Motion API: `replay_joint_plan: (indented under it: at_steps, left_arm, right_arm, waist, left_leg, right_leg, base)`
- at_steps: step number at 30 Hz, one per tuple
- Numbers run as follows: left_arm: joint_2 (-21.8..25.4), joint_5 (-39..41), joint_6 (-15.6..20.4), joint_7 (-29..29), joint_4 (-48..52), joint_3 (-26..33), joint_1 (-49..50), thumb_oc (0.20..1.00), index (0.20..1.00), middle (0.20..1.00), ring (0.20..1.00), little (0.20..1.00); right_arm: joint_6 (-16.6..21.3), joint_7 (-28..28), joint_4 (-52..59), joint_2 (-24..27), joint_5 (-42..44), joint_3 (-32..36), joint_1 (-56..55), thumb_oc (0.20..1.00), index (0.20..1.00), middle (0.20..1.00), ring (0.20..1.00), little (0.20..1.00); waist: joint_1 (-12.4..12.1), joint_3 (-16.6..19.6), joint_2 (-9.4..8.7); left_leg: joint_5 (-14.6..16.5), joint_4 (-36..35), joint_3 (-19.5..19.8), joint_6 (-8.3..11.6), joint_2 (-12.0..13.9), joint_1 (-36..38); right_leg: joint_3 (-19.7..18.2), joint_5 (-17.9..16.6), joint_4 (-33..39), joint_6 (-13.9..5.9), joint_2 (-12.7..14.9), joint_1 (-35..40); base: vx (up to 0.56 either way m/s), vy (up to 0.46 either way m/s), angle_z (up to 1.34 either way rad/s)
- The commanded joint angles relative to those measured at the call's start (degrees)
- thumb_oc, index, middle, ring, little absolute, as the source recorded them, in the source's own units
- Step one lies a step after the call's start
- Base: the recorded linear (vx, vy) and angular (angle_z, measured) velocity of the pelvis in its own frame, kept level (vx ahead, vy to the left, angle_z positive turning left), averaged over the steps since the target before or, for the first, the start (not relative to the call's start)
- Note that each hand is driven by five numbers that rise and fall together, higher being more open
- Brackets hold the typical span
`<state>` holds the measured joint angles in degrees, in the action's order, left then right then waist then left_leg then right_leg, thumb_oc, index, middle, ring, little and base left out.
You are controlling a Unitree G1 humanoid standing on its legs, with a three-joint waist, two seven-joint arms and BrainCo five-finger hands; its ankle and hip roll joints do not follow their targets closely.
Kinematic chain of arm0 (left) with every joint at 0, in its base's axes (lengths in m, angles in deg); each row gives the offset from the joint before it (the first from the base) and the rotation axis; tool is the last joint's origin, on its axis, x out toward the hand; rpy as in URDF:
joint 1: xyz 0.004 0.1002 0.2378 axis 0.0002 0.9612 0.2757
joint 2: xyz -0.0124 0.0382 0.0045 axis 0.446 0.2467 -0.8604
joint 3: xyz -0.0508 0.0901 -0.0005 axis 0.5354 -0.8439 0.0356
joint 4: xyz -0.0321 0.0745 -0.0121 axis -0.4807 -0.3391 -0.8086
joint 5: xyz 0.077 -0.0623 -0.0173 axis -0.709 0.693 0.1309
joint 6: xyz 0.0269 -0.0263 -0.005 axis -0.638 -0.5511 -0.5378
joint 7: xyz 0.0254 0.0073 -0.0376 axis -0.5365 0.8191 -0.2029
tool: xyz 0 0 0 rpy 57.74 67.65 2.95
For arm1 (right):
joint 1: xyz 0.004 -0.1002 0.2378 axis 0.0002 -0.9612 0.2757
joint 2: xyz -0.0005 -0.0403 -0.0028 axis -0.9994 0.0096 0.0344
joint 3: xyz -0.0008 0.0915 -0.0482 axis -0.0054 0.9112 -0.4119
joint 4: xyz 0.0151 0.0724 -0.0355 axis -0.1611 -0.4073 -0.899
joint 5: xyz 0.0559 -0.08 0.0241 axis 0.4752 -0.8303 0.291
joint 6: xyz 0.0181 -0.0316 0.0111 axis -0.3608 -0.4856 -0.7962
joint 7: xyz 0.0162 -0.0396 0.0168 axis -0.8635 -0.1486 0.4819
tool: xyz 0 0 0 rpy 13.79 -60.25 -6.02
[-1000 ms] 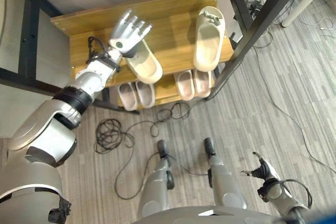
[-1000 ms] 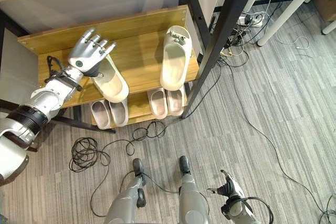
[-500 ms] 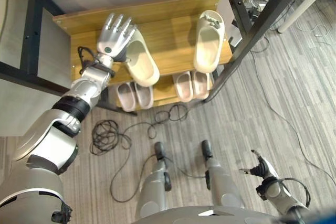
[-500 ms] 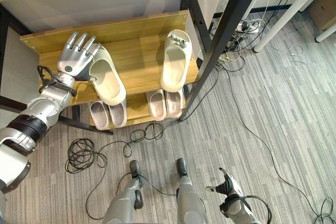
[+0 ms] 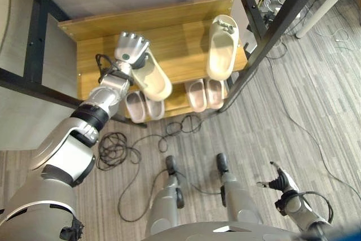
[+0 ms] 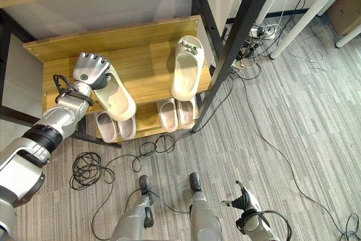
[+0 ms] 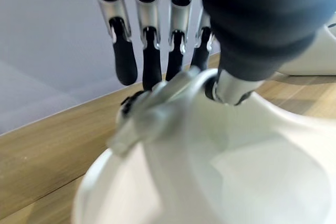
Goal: Arrange the slippers neatly on the shoe rack.
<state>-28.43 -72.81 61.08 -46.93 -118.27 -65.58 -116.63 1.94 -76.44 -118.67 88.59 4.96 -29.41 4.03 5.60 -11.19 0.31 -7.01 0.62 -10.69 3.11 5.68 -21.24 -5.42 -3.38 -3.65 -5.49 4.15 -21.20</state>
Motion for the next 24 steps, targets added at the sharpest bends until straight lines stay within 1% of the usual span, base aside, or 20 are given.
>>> replay_joint_plan:
  at_steps: [1, 6, 7, 9, 10, 12, 13, 18, 24]
  left_arm:
    - [-0.8, -2.5, -0.8, -0.3, -3.1, 1.3, -3.4, 0.200, 0.200, 0.200, 0.200, 0.200]
    - [-1.6, -3.3, -0.5, -0.9, -2.7, 0.9, -2.1, 0.200, 0.200, 0.200, 0.200, 0.200]
    - [-1.5, -3.3, -0.5, -0.9, -2.7, 0.9, -2.1, 0.200, 0.200, 0.200, 0.200, 0.200]
    - [-2.2, -3.6, -0.4, -1.7, -2.2, 0.2, -2.4, 0.200, 0.200, 0.200, 0.200, 0.200]
    - [-2.1, -3.6, -0.4, -1.7, -2.3, 0.2, -2.5, 0.200, 0.200, 0.200, 0.200, 0.200]
    - [-3.3, -3.9, -0.5, -1.9, -2.7, -1.1, -4.1, 0.200, 0.200, 0.200, 0.200, 0.200]
    - [-3.3, -3.9, -0.5, -1.9, -2.7, -1.1, -4.2, 0.200, 0.200, 0.200, 0.200, 0.200]
    - [-4.7, -4.2, -0.1, -2.4, -3.5, -4.6, -9.2, 0.200, 0.200, 0.200, 0.200, 0.200]
    - [-6.2, -4.5, 0.2, -2.8, -4.0, -7.0, -13.0, 0.200, 0.200, 0.200, 0.200, 0.200]
  right_arm:
    - [0.4, -1.7, 2.7, 2.5, -0.5, 1.3, -1.1, 1.000, 1.000, 1.000, 1.000, 1.000]
    - [0.1, -2.0, 1.7, 2.7, -1.2, 1.0, -1.0, 1.000, 1.000, 1.000, 1.000, 1.000]
    - [0.1, -2.0, 1.7, 2.7, -1.2, 1.0, -0.9, 1.000, 1.000, 1.000, 1.000, 1.000]
    - [-0.2, -2.2, 0.5, 2.8, -1.4, 0.7, -0.4, 1.000, 1.000, 1.000, 1.000, 1.000]
    - [-0.2, -2.2, 0.5, 2.8, -1.4, 0.7, -0.3, 1.000, 1.000, 1.000, 1.000, 1.000]
    - [-0.5, -2.2, -1.0, 2.7, -1.6, 0.1, 0.2, 1.000, 1.000, 1.000, 1.000, 1.000]
    - [-0.5, -2.3, -1.0, 2.7, -1.6, 0.1, 0.3, 1.000, 1.000, 1.000, 1.000, 1.000]
    - [-0.7, -2.5, -2.9, 3.0, -1.8, -0.7, 0.9, 1.000, 1.000, 1.000, 1.000, 1.000]
    - [-0.8, -3.0, -4.0, 3.1, -2.4, -1.5, 0.9, 1.000, 1.000, 1.000, 1.000, 1.000]
  waist:
    - [0.7, -0.4, 1.14]
    - [0.7, -0.3, 1.00]
    - [0.7, -0.2, 1.00]
    - [0.7, 0.0, 1.00]
    - [0.7, 0.0, 1.00]
    - [0.9, 0.2, 1.11]
    - [0.9, 0.3, 1.10]
    - [1.3, 0.5, 1.37]
    - [1.9, 0.7, 1.70]
  left_leg:
    - [7.8, 9.6, 5.1, -0.80, -1.8, -5.9]
    - [8.5, 10.5, 5.0, -0.86, -1.6, -5.9]
    - [8.1, 10.3, 5.0, -0.87, -1.6, -6.1]
    - [8.6, 10.7, 5.0, -0.90, -1.5, -5.8]
    - [8.2, 10.5, 5.0, -0.90, -1.5, -6.0]
    - [8.6, 10.6, 5.0, -0.93, -1.6, -5.8]
    - [8.2, 10.4, 5.0, -0.93, -1.6, -6.0]
    - [8.5, 10.5, 4.9, -1.04, -1.7, -6.2]
    - [8.5, 10.7, 4.8, -1.13, -1.8, -6.8]
  right_leg:
    - [1.4, 6.2, -8.0, -2.15, 0.7, -4.5]
    - [1.0, 6.7, -8.8, -2.09, 0.8, -4.6]
    - [1.0, 6.3, -8.6, -2.08, 0.7, -4.8]
    - [1.0, 6.8, -8.9, -2.06, 0.7, -4.5]
    - [1.0, 6.4, -8.7, -2.05, 0.7, -4.6]
    - [0.9, 6.7, -8.9, -2.10, 0.8, -4.4]
    - [0.9, 6.3, -8.7, -2.09, 0.7, -4.6]
    - [0.9, 6.4, -8.8, -2.15, 0.9, -5.0]
    - [0.5, 6.2, -9.0, -2.20, 1.0, -5.6]
  base:
    - [-0.03, -0.006, -0.04]
    - [-0.01, -0.002, -0.01]
    - [0.00, 0.000, 0.00]
    - [0.00, 0.000, 0.00]
    - [0.00, 0.000, 0.00]
    - [0.00, 0.000, 0.00]
    - [0.00, 0.000, 0.00]
    - [0.00, 0.000, 0.00]
    - [0.00, 0.000, 0.00]
